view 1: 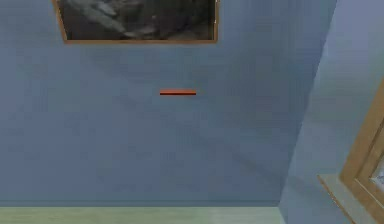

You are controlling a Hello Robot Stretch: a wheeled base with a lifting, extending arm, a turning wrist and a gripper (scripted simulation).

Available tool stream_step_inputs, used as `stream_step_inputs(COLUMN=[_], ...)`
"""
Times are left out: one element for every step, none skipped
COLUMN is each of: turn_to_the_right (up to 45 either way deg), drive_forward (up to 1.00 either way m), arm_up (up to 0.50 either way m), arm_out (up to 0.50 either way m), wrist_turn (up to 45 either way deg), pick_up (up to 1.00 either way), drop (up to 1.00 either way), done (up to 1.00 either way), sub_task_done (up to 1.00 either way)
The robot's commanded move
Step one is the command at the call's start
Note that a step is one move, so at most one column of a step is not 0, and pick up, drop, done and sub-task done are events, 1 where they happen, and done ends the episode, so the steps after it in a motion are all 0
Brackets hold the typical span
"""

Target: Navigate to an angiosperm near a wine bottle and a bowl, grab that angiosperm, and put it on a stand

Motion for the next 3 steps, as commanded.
stream_step_inputs(turn_to_the_right=[-45.0, -30.0, 0.0], drive_forward=[0.0, 0.0, 1.0], arm_up=[0.0, 0.0, 0.0], arm_out=[0.0, 0.0, 0.0], wrist_turn=[0.0, 0.0, 0.0], pick_up=[0.0, 0.0, 0.0], drop=[0.0, 0.0, 0.0], done=[0.0, 0.0, 0.0], sub_task_done=[0.0, 0.0, 0.0])
